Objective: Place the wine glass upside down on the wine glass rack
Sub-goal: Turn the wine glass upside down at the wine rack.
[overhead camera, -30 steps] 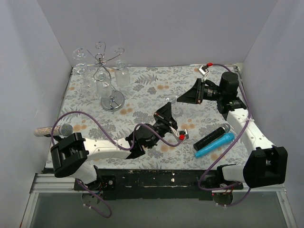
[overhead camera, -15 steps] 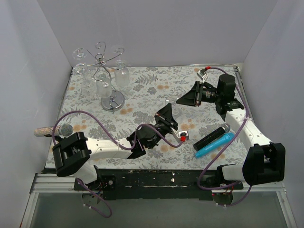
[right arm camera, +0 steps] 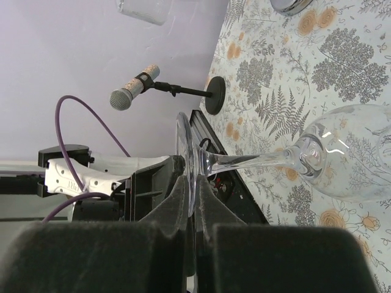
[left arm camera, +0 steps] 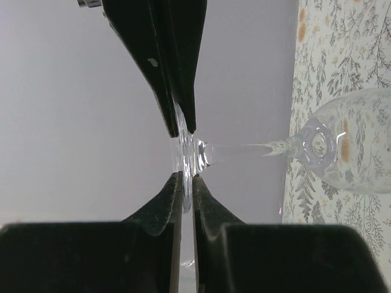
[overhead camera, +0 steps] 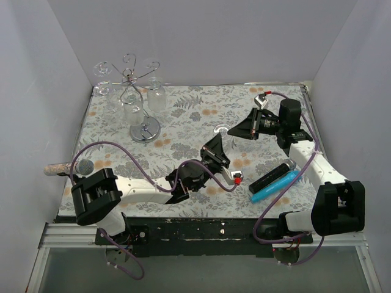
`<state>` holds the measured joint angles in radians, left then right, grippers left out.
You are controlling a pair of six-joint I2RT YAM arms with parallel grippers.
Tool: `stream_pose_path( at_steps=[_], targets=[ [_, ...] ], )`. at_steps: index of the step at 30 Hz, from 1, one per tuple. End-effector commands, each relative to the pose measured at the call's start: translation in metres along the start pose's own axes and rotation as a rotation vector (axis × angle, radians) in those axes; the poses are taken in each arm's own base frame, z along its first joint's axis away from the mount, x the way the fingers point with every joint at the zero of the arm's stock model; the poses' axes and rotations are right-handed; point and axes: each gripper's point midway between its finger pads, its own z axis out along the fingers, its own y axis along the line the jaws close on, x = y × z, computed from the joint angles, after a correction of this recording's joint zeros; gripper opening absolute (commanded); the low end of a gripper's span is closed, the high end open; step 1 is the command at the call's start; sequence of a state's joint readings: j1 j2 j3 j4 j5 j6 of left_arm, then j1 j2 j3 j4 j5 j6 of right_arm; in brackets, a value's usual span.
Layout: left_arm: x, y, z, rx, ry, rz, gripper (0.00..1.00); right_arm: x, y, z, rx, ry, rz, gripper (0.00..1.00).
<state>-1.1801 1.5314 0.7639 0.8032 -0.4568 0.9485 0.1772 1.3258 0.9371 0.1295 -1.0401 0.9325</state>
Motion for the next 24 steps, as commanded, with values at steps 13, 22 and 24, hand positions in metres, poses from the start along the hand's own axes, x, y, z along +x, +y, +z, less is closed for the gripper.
stream_pose_path(
  at_steps=[13, 22, 24],
  targets=[
    [-0.023, 0.031, -0.002, -0.062, -0.041, -0.176, 0.6, -0.011, 0.012, -0.016, -0.084, -0.063, -0.032, 0.01],
    [-0.018, 0.022, -0.029, 0.026, 0.001, -0.387, 0.88, -0.017, 0.013, -0.023, -0.094, -0.087, -0.036, 0.01],
    [-0.018, 0.031, -0.032, 0.052, 0.023, -0.52, 0.91, -0.019, 0.012, -0.025, -0.091, -0.094, -0.043, 0.01]
  ],
)
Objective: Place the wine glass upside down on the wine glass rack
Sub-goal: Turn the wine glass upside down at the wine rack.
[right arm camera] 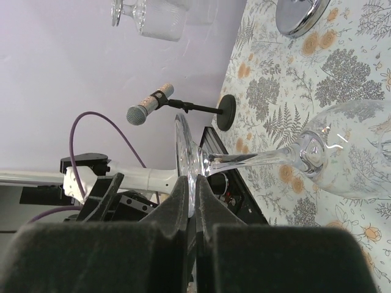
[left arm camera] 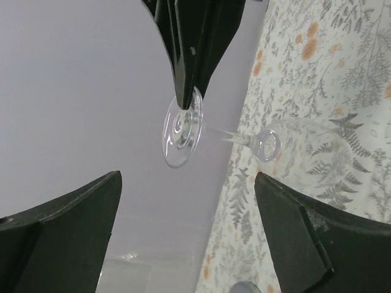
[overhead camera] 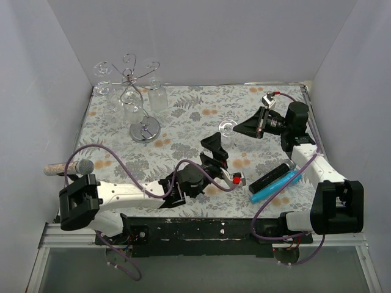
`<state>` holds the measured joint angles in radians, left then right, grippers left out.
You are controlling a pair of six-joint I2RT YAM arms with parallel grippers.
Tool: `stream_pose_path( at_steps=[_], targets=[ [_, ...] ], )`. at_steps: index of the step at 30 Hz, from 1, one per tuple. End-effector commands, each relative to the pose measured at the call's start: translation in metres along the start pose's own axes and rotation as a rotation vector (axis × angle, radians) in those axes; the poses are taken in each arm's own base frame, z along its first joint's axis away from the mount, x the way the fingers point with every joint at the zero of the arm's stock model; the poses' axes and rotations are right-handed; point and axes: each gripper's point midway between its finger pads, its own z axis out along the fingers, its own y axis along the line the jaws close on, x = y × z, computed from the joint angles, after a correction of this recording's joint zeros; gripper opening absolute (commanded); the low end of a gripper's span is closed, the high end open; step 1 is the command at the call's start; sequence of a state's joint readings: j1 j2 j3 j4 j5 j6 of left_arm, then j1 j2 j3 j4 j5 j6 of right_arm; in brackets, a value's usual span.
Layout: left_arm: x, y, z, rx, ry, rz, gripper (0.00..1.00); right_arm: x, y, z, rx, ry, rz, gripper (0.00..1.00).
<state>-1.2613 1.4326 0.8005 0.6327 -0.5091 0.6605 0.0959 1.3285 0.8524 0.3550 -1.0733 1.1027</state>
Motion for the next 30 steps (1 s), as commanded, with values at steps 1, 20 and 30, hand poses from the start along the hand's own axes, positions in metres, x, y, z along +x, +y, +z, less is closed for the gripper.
stream_pose_path(
  at_steps=[1, 20, 30],
  targets=[
    [-0.005, 0.024, -0.016, 0.022, 0.05, -0.376, 0.93, -0.001, 0.019, -0.008, -0.052, -0.014, -0.103, 0.01],
    [0.014, 0.088, -0.007, 0.412, 0.177, -2.176, 0.97, -0.003, 0.019, -0.01, -0.042, -0.013, -0.179, 0.01],
    [0.018, 0.057, -0.014, 0.436, 0.178, -2.315, 0.92, 0.002, 0.022, -0.012, -0.05, -0.009, -0.187, 0.01]
  ],
)
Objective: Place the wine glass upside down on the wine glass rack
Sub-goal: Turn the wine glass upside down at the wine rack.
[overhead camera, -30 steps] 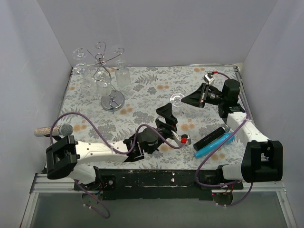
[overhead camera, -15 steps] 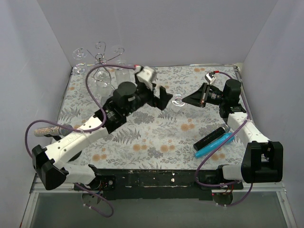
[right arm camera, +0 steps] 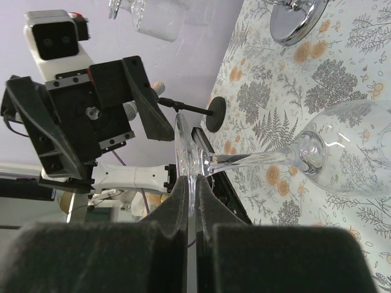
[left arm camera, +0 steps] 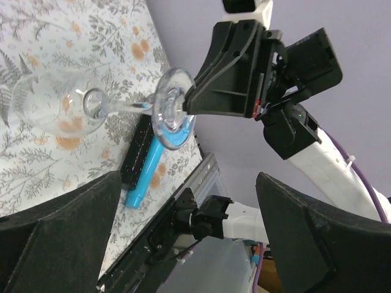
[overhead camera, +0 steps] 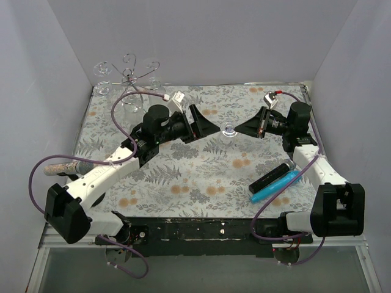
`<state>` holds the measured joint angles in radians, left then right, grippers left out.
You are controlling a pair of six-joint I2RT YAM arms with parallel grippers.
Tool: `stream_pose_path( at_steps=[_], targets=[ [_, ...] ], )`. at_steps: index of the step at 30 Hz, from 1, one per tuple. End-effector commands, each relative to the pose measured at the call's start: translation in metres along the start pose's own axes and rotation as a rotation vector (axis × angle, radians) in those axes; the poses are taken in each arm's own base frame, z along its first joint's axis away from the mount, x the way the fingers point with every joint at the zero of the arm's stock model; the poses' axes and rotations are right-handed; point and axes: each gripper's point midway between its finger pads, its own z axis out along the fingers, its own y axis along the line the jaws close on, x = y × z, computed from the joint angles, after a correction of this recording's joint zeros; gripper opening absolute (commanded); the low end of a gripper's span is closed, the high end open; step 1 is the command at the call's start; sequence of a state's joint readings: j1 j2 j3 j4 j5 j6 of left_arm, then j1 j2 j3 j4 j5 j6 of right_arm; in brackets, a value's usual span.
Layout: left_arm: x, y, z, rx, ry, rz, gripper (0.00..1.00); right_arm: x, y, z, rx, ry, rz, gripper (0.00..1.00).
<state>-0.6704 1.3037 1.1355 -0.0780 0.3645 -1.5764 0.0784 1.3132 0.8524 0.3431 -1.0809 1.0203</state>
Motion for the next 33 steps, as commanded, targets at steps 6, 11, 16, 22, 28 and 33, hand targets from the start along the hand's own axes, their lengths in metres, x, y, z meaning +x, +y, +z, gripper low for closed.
stream_pose_path(
  at_steps=[6, 11, 16, 22, 28, 33],
  targets=[
    [0.009, -0.004, -0.021, 0.08, -0.058, -0.08, 0.93, 0.005, 0.025, -0.008, -0.054, -0.004, -0.111, 0.01],
    [0.005, 0.001, -0.027, 0.072, -0.116, -0.086, 0.93, 0.005, 0.024, -0.009, -0.055, -0.006, -0.112, 0.01],
    [0.007, 0.007, -0.03, 0.068, -0.152, -0.118, 0.93, 0.006, 0.022, -0.009, -0.052, -0.01, -0.11, 0.01],
    [0.01, 0.007, -0.028, 0.068, -0.179, -0.138, 0.93, 0.007, 0.021, -0.008, -0.053, -0.007, -0.107, 0.01],
    [0.01, 0.006, -0.027, 0.069, -0.213, -0.152, 0.93, 0.006, 0.021, -0.008, -0.055, -0.008, -0.11, 0.01],
    [0.013, 0.007, -0.023, 0.062, -0.228, -0.167, 0.93, 0.007, 0.02, -0.008, -0.055, -0.006, -0.107, 0.01]
  ],
)
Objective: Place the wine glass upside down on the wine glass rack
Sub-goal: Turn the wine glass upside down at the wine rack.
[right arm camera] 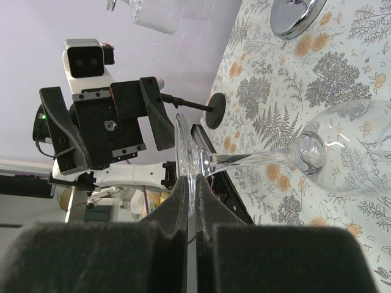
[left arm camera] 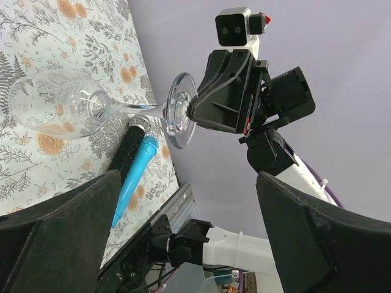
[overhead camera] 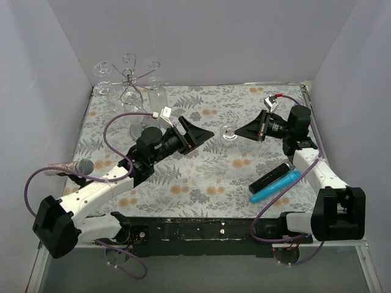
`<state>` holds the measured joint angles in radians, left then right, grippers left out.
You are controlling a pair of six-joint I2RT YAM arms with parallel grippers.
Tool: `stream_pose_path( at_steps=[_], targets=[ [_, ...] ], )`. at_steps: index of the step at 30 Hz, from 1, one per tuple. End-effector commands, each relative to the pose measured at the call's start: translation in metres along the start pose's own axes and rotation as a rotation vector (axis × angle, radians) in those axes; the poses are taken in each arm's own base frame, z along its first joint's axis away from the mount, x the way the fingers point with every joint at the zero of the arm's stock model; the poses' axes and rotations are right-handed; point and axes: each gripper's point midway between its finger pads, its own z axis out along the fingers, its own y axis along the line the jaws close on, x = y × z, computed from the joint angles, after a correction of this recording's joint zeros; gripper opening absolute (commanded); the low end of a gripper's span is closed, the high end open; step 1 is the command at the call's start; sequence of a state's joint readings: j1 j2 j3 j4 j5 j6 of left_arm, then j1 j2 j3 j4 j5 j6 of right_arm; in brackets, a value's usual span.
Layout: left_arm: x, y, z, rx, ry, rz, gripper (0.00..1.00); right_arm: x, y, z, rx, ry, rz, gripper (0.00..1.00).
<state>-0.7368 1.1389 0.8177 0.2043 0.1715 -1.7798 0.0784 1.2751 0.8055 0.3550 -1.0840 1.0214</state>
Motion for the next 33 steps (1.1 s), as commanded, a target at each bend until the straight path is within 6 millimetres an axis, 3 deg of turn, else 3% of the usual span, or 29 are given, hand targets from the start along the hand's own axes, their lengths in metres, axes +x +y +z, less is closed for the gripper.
stream_pose_path(
  at_steps=[1, 33],
  targets=[
    [-0.0049, -0.0093, -0.0027, 0.026, -0.054, -0.009, 0.93, -0.0041, 0.021, -0.0042, -0.053, -0.008, -0.103, 0.01],
    [0.0043, -0.0017, 0.0036, 0.017, -0.048, -0.016, 0.93, -0.0041, 0.0204, -0.0038, -0.056, -0.005, -0.098, 0.01]
  ],
)
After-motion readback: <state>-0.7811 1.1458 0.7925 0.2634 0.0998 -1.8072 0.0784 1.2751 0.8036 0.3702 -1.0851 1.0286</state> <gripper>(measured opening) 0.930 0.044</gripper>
